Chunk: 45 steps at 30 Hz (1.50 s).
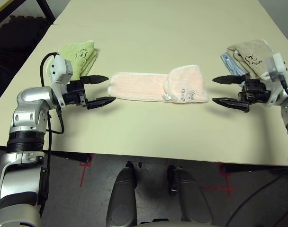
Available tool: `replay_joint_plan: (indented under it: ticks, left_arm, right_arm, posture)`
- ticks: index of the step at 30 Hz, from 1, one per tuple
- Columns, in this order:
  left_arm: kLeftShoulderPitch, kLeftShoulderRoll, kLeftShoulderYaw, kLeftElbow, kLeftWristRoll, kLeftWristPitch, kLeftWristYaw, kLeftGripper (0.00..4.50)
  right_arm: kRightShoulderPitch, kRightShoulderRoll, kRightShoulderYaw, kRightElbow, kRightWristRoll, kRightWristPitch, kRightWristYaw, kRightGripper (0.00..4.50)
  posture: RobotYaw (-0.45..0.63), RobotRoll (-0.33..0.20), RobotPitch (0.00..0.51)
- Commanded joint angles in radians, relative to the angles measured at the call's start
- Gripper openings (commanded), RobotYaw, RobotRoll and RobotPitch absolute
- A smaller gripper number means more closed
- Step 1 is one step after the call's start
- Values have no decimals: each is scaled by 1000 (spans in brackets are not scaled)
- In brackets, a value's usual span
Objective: Fold the towel and set it aside.
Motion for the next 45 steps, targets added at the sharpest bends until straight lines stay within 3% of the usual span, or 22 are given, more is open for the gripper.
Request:
replay_joint_plan:
  ticks: [1, 9, 12, 16, 22, 30, 45]
  left_arm:
    - [16, -13, 16, -63, -44, 126, 60, 4500]
    - [37, 45, 7, -179, -111, 521, 147, 4500]
    - [6, 52, 22, -187, -150, 761, 239, 4500]
    - [-19, 17, 104, -194, -216, 1001, 382, 4500]
    - [-46, -66, 270, -183, -271, 1225, 590, 4500]
    - [-94, -168, 394, -173, -288, 1343, 748, 4500]
    - [-109, -170, 370, -169, -311, 1327, 753, 4500]
  right_arm:
    - [52, 2, -14, -65, 7, 21, 1, 4460]
    - [128, 5, -21, -197, 20, 83, -23, 4460]
    - [131, 6, -20, -223, 23, 105, -34, 4460]
    - [136, 11, -20, -254, 27, 123, -46, 4460]
    - [140, 12, -19, -277, 32, 137, -60, 4460]
    - [130, 13, -18, -274, 31, 143, -67, 4460]
    - [125, 10, -21, -264, 30, 144, -72, 4460]
  posture:
    - [5, 0, 211]
    - [1, 0, 212]
    - [0, 0, 212]
    - [-2, 0, 214]
    - [0, 0, 217]
    - [-1, 0, 218]
    - [-5, 0, 216]
